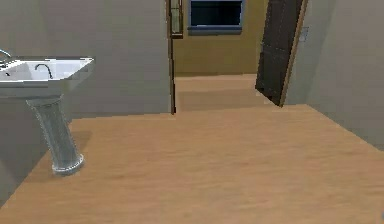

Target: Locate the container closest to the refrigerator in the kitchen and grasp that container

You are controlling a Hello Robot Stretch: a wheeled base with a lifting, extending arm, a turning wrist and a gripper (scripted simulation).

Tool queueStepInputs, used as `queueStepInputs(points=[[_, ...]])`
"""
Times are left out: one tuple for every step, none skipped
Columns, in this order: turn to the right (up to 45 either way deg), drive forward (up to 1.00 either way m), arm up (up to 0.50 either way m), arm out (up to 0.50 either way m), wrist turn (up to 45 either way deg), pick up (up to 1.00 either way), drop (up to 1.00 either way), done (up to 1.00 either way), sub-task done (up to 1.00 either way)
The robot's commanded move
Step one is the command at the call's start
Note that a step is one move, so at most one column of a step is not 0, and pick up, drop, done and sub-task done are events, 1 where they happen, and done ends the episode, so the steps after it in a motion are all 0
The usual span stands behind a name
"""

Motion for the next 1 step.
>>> queueStepInputs(points=[[-45.0,0.00,0.00,0.00,0.0,0.00,0.00,0.00,0.00]])
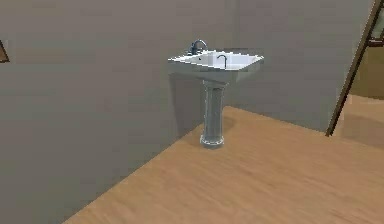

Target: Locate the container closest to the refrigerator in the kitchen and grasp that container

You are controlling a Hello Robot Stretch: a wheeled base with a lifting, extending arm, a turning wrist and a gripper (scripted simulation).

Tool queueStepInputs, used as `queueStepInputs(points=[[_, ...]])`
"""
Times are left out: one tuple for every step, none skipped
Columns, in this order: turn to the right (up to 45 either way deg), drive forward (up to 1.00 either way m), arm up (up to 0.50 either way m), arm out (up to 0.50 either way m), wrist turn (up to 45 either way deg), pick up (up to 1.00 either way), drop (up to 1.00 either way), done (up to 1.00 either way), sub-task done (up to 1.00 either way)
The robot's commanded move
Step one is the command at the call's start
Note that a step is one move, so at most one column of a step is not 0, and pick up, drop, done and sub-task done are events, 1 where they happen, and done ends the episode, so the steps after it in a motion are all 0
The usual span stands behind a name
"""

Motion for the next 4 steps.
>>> queueStepInputs(points=[[0.0,0.30,0.00,0.00,0.0,0.00,0.00,0.00,0.00],[45.0,0.00,0.00,0.00,0.0,0.00,0.00,0.00,0.00],[9.0,0.00,0.00,0.00,0.0,0.00,0.00,0.00,0.00],[0.0,1.00,0.00,0.00,0.0,0.00,0.00,0.00,0.00]])
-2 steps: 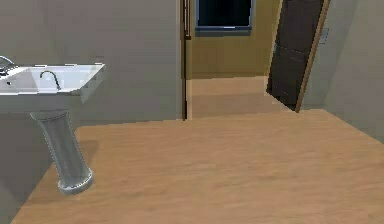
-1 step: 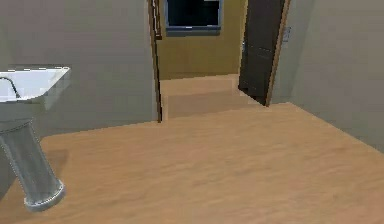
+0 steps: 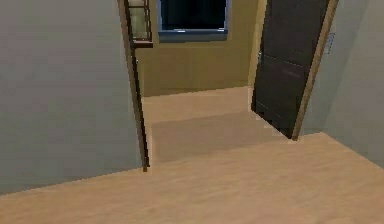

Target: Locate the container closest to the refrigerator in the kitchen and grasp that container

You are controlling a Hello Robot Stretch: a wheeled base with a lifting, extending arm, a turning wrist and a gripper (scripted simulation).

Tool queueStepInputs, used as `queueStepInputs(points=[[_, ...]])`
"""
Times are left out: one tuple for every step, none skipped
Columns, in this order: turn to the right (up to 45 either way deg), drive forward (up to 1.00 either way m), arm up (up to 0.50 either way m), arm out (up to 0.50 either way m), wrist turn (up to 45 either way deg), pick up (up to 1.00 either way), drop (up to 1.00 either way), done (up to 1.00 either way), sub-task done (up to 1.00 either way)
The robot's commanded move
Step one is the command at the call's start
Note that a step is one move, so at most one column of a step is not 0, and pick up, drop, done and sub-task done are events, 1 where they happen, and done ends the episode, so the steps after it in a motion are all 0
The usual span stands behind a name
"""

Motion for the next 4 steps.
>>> queueStepInputs(points=[[3.0,0.00,0.00,0.00,0.0,0.00,0.00,0.00,0.00],[0.0,1.00,0.00,0.00,0.0,0.00,0.00,0.00,0.00],[0.0,0.35,0.00,0.00,0.0,0.00,0.00,0.00,0.00],[-24.0,0.00,0.00,0.00,0.0,0.00,0.00,0.00,0.00]])
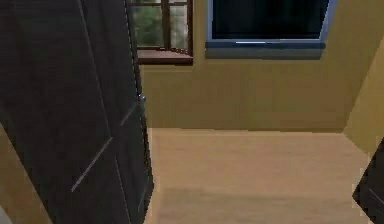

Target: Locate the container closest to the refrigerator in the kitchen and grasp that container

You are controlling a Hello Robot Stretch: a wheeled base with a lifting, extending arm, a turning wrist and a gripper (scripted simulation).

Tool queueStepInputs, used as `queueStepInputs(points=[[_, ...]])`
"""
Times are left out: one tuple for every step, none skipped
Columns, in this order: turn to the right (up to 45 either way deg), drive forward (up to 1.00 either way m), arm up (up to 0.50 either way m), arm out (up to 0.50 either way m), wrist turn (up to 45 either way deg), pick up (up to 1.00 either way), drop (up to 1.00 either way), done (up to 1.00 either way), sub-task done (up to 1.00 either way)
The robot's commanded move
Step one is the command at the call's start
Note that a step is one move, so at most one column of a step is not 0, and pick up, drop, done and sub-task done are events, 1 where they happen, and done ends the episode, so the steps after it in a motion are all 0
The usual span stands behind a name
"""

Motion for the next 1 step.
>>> queueStepInputs(points=[[0.0,1.00,0.00,0.00,0.0,0.00,0.00,0.00,0.00]])
